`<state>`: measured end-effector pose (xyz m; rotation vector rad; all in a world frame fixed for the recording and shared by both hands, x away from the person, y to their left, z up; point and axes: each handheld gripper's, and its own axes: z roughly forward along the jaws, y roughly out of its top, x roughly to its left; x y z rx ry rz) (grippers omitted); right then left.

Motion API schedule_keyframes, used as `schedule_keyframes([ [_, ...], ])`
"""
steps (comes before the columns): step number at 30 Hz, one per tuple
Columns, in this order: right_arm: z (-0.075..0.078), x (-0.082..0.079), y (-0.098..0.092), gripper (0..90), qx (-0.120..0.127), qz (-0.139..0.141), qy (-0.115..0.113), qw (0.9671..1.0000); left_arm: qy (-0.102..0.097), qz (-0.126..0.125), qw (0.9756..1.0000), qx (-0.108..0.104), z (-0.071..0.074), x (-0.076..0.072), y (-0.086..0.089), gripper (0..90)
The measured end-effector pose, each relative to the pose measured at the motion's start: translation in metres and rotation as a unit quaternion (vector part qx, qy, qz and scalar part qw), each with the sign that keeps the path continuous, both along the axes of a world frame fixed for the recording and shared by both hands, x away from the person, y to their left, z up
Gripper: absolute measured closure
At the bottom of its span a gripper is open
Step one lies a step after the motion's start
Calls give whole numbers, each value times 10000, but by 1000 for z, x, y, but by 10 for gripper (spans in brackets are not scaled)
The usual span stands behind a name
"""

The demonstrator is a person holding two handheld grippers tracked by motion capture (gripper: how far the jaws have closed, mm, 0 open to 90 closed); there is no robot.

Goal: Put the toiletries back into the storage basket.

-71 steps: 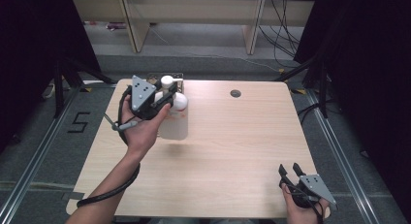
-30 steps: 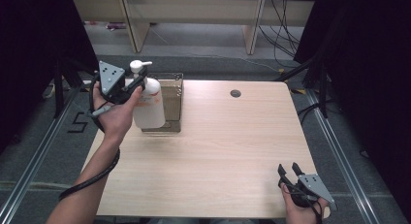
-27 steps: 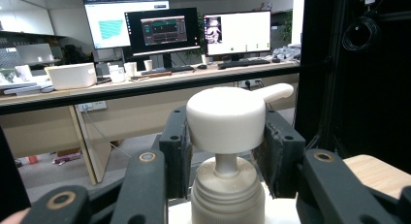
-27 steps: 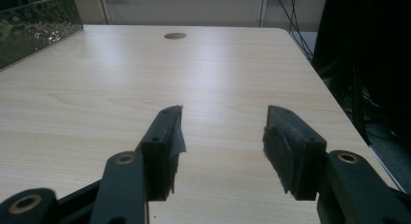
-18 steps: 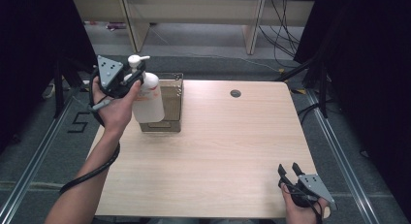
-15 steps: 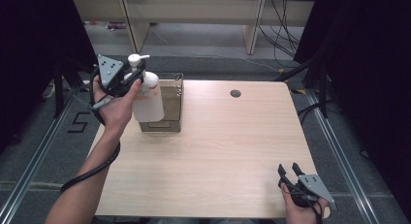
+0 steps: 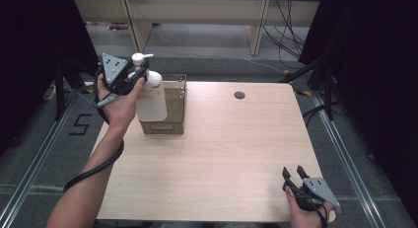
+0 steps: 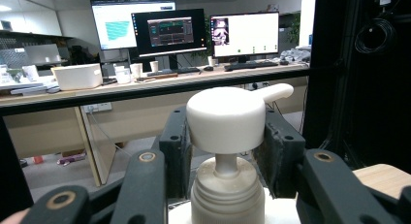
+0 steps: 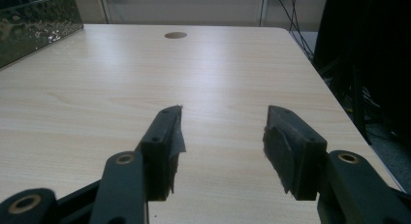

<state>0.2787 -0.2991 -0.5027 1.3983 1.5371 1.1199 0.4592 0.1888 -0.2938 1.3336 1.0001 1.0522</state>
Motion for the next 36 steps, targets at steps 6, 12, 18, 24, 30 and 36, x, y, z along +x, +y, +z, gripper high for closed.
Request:
schedule_keyframes([
  [6, 0, 1, 0, 484, 20, 37, -14, 10000, 40, 14, 10000, -27, -4, 5, 1, 594],
  [12, 0, 0, 1, 483, 35, -6, 23, 10000, 51, -7, 10000, -2, -8, 11, 0, 594],
  [18, 0, 0, 1, 482, 36, -6, -3, 10000, 77, -14, 10000, 20, -11, 14, 0, 594],
  [24, 0, -1, 2, 481, 157, -75, 71, 9998, 115, 9, 9999, 53, -16, 17, 0, 594],
  [30, 0, 0, 1, 481, 30, 36, 14, 10000, 157, 46, 9998, 86, -22, 21, 2, 594],
  [36, 0, 0, 1, 480, 24, 34, 15, 10000, 186, 48, 9998, 44, -24, 22, 1, 594],
])
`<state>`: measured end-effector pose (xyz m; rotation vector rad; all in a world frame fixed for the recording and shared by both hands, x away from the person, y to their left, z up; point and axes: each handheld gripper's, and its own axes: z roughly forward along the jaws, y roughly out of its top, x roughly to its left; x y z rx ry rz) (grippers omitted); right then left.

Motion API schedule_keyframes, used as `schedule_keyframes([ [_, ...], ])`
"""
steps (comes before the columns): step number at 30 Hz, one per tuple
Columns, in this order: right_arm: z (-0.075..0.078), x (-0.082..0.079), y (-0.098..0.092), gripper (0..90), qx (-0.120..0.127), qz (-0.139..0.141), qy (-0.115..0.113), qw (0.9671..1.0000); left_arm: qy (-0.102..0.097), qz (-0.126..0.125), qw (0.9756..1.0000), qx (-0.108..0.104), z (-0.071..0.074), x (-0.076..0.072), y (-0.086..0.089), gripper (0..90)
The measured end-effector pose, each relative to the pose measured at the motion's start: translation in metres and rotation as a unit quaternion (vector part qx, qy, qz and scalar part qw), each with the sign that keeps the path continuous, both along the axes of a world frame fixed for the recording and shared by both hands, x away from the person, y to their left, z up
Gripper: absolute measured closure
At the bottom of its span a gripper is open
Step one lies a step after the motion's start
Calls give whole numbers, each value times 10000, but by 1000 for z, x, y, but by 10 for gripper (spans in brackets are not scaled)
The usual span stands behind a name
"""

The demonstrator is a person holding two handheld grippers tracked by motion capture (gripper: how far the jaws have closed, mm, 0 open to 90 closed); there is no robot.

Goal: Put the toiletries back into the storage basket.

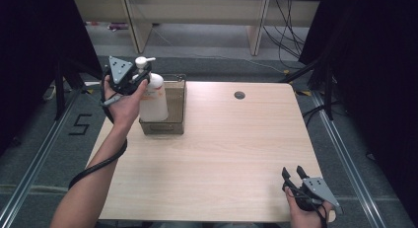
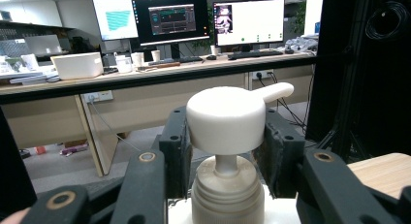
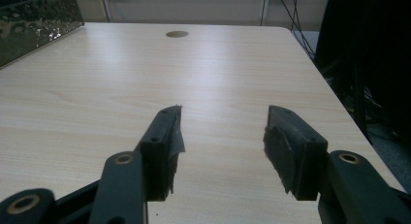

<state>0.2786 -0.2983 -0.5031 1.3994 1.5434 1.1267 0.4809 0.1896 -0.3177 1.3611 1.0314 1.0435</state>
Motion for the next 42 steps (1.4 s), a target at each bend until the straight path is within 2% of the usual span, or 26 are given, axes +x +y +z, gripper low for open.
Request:
schedule_keyframes([
  [30, -1, -1, 0, 478, -17, -74, 66, 9999, 217, 33, 9997, 72, -14, -3, -4, 593],
  [36, -1, 0, 1, 478, 3, -29, 21, 10000, 269, 26, 9996, 90, -18, -3, -4, 593],
  [37, -1, 1, -1, 478, -92, 14, -24, 10000, 276, 21, 9996, 66, -19, -3, -5, 593],
  [42, -1, 0, 0, 478, -79, 29, 18, 10000, 323, 29, 9994, 92, -22, -4, -4, 593],
])
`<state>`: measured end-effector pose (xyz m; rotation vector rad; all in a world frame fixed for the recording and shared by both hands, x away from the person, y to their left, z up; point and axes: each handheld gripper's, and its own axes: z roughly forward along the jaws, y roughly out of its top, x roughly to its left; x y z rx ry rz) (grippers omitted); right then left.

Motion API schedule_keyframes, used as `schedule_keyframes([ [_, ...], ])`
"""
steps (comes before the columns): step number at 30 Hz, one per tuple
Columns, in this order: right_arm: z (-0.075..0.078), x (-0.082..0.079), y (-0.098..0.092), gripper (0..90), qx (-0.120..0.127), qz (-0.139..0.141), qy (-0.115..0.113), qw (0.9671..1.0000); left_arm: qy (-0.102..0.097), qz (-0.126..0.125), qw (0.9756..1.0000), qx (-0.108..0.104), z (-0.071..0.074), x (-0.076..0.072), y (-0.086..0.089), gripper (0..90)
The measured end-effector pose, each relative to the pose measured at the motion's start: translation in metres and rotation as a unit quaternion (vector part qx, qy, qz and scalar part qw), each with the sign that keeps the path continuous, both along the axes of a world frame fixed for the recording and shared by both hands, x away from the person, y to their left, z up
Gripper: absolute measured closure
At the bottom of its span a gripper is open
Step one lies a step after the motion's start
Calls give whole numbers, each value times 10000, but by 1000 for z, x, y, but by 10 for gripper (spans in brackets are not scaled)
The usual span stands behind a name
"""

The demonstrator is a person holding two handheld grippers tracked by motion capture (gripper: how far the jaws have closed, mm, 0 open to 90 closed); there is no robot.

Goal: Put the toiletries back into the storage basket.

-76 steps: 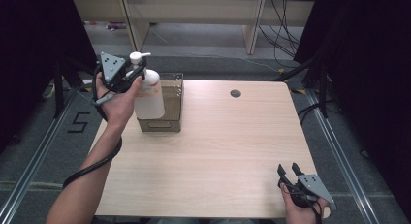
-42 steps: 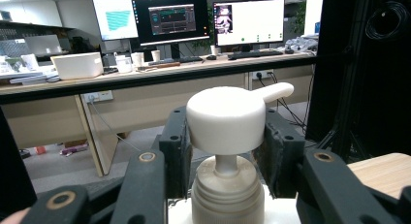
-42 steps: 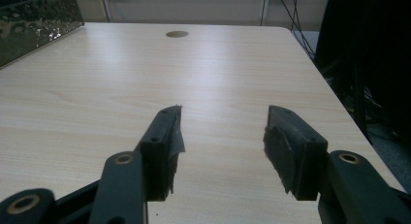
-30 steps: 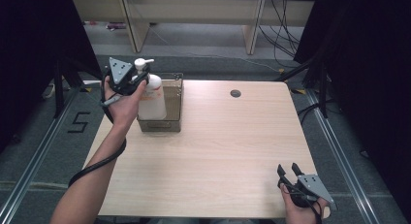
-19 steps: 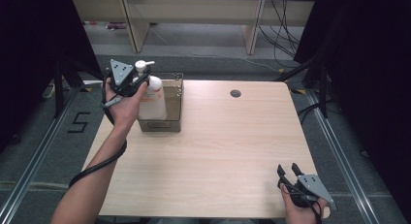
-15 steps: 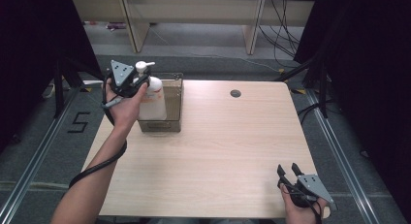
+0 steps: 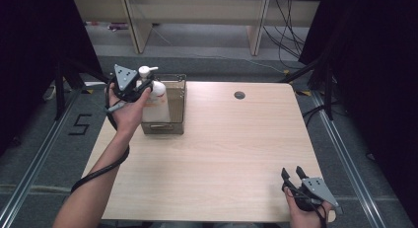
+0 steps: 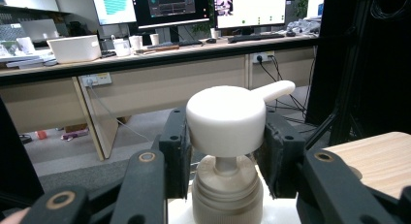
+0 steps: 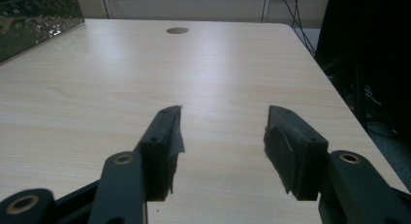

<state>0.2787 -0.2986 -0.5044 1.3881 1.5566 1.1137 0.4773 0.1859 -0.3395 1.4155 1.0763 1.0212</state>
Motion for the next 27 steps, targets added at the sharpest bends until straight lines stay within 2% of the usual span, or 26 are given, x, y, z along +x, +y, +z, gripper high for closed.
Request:
schedule_keyframes([
  [8, -1, 0, 2, 478, 99, -34, 56, 9999, 61, -6, 10000, 7, -8, -1, 0, 593],
  [18, -2, 1, 1, 476, 45, 11, 23, 10000, 133, -7, 9999, 11, -16, -1, 0, 592],
  [19, -2, 0, 2, 476, 7, -46, 56, 10000, 140, -1, 9999, 0, -16, -1, 0, 592],
  [24, -1, 0, 3, 476, 83, -57, 64, 9999, 193, 21, 9998, 16, -18, -1, 1, 593],
  [25, -2, 0, 2, 476, 6, -63, 44, 10000, 200, 22, 9998, 26, -18, -1, 1, 592],
  [27, -2, 0, 2, 476, 8, -47, 46, 10000, 207, 23, 9998, 24, -19, -2, 1, 592],
])
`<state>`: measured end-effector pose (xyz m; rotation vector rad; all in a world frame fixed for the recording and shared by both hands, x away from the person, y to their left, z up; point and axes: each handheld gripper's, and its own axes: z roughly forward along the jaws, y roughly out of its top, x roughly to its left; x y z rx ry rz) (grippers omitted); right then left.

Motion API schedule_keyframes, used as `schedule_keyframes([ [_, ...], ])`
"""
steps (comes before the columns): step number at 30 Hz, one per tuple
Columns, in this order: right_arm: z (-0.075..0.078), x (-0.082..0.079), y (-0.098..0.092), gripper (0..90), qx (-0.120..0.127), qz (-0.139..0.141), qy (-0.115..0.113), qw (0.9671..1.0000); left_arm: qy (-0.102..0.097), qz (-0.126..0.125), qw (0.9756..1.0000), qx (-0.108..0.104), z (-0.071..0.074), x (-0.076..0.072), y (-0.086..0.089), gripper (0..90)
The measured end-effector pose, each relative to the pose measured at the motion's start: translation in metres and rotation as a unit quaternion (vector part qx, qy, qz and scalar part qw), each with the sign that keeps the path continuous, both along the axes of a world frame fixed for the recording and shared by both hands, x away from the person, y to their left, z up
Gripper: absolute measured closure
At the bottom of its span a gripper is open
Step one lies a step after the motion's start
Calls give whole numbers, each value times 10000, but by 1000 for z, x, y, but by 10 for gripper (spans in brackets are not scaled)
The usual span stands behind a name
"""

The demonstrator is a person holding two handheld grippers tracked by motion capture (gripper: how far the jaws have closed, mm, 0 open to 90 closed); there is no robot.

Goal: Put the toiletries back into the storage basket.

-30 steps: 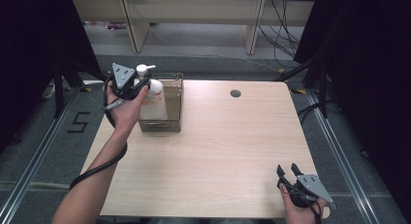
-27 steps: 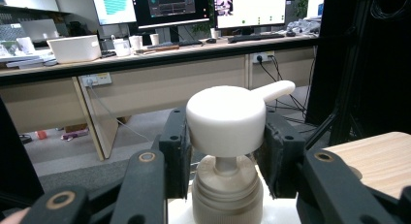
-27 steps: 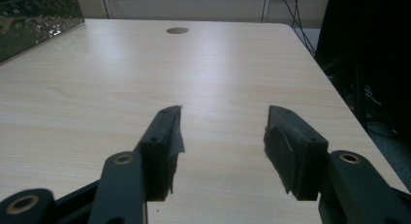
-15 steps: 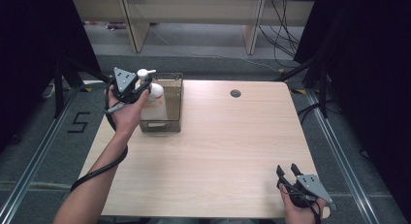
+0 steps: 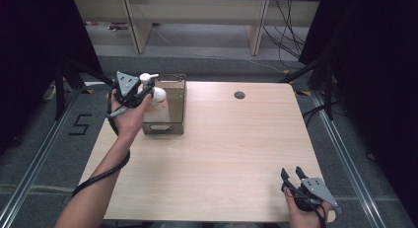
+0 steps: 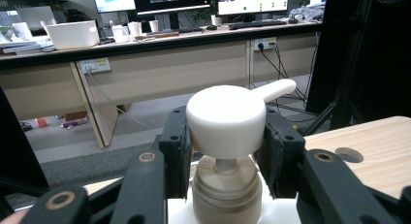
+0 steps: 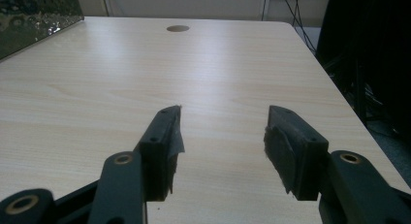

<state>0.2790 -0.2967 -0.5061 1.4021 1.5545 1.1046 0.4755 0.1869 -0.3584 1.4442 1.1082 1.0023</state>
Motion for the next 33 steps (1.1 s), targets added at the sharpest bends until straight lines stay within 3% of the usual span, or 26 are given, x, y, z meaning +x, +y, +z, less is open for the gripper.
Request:
schedule_keyframes([
  [16, 0, 0, 1, 474, 28, -5, -33, 10000, 172, 31, 9998, 21, -5, -2, 1, 592],
  [29, 0, 1, -1, 474, -59, -3, -80, 10000, 198, 60, 9998, 16, -9, -1, 2, 590],
  [33, -1, 1, 1, 474, 62, 61, -9, 10000, 212, 94, 9997, 12, -9, 0, 3, 589],
])
